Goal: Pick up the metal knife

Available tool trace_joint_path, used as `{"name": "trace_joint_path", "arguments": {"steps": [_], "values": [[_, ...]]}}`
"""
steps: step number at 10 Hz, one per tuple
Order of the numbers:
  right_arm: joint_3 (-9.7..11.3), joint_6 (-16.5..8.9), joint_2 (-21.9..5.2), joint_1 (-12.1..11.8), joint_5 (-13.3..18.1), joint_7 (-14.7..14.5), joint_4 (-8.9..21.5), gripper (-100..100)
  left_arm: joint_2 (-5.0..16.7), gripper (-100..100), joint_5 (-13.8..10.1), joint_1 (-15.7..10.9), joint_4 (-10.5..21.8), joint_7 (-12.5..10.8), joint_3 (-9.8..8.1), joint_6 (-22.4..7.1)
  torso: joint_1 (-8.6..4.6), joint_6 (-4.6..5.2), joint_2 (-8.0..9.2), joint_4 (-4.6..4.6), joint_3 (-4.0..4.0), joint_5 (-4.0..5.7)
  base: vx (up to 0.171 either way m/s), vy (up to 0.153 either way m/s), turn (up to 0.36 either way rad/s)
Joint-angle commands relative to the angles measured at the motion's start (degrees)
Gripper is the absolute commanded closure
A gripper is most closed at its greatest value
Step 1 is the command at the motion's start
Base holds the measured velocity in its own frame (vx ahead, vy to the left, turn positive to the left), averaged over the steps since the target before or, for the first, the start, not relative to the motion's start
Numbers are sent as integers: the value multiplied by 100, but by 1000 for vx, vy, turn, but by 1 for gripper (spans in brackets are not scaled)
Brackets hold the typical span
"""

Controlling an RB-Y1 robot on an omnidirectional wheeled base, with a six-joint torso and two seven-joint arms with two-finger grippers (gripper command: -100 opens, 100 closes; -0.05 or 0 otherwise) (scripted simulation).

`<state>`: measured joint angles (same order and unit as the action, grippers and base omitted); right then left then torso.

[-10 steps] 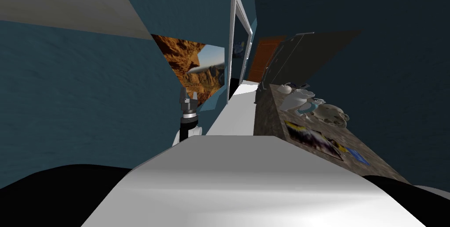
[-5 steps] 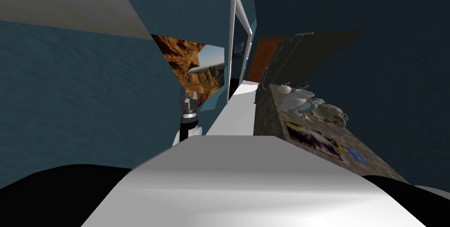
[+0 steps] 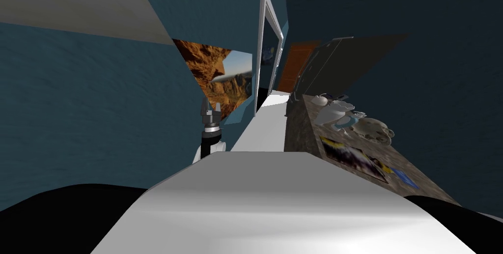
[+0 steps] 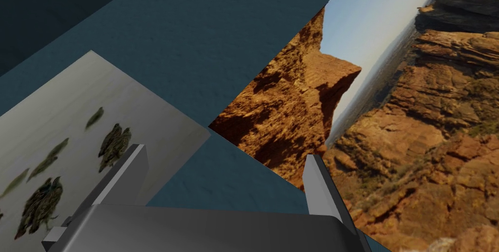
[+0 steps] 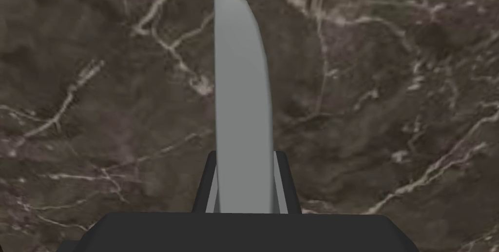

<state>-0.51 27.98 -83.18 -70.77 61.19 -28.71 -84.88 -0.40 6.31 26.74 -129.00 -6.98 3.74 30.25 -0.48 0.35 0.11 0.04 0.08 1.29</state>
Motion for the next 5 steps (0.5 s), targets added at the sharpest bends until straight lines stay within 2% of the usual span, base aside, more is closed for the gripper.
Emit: {"name": "trace_joint_path", "arguments": {"steps": [1, 2, 3, 4, 5], "values": [[0, 0, 0, 0, 0, 0, 0, 100, 0, 0, 0, 0, 0, 0, 0, 0, 0, 0, 0, 0, 0, 0, 0, 0, 0], [0, -1, -1, 0, 1, -1, 0, 100, 0, 0, 0, 0, 0, 0, 0, 0, 0, 0, 3, 1, 2, 0, 0, 0, 0], [-1, -1, -1, 0, 1, -2, 0, 0, 0, 0, 0, 0, 0, 0, 0, 0, 0, 1, 4, 1, 2, 0, 0, 0, 0], [-1, -1, -1, 1, 1, -2, 0, 100, 0, 0, 0, 0, 0, 0, 0, 0, 0, 1, 5, 1, 3, 0, 0, 0, 0], [-1, -1, -1, 1, 1, -2, 0, 0, 0, 0, 0, 0, 0, 0, 0, 0, 0, 1, 5, 1, 3, 0, 0, 0, 0]]}}
